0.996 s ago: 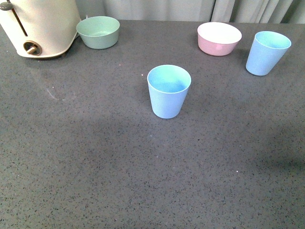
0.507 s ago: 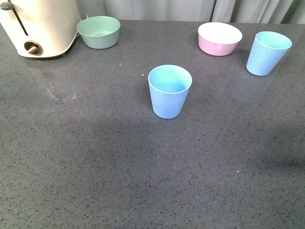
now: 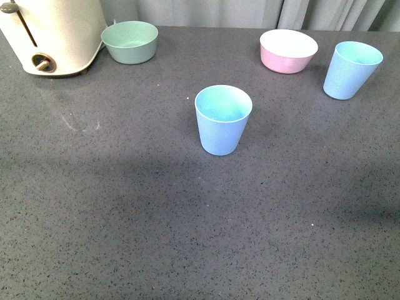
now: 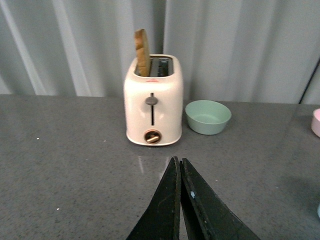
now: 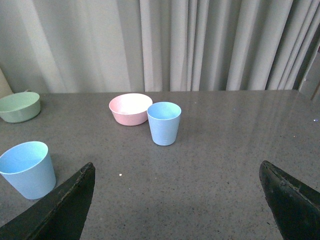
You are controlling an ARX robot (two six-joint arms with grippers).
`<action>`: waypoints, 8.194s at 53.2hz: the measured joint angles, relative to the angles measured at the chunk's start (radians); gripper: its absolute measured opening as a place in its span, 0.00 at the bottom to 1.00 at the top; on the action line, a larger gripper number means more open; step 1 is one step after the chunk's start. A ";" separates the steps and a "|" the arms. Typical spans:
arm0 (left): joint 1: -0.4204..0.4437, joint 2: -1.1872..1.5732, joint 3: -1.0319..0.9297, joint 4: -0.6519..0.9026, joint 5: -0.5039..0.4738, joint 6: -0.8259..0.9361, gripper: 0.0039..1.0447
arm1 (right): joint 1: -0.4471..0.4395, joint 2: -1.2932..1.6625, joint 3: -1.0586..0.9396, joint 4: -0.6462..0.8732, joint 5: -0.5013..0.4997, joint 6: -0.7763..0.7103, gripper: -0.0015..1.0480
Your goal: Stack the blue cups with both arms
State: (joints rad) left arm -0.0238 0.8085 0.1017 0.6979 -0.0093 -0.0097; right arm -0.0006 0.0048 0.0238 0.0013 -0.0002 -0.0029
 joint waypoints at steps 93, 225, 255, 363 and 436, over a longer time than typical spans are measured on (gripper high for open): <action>0.020 -0.802 -0.087 -0.696 0.010 0.002 0.11 | 0.000 0.000 0.000 0.000 0.000 0.000 0.91; 0.020 -0.803 -0.087 -0.697 0.010 0.003 0.92 | -0.003 2.205 1.627 -0.425 -0.191 -0.882 0.61; 0.020 -0.803 -0.087 -0.697 0.010 0.003 0.92 | -0.008 2.133 1.608 -0.483 -0.208 -0.880 0.02; 0.020 -0.803 -0.087 -0.697 0.010 0.003 0.92 | 0.453 1.913 1.452 -0.656 -0.332 -0.907 0.02; 0.020 -0.803 -0.087 -0.697 0.010 0.003 0.92 | 0.121 1.025 0.307 0.684 0.117 -0.013 0.08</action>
State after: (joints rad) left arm -0.0036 0.0059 0.0147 0.0013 0.0002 -0.0063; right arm 0.1207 1.0294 0.3313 0.6857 0.1173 -0.0162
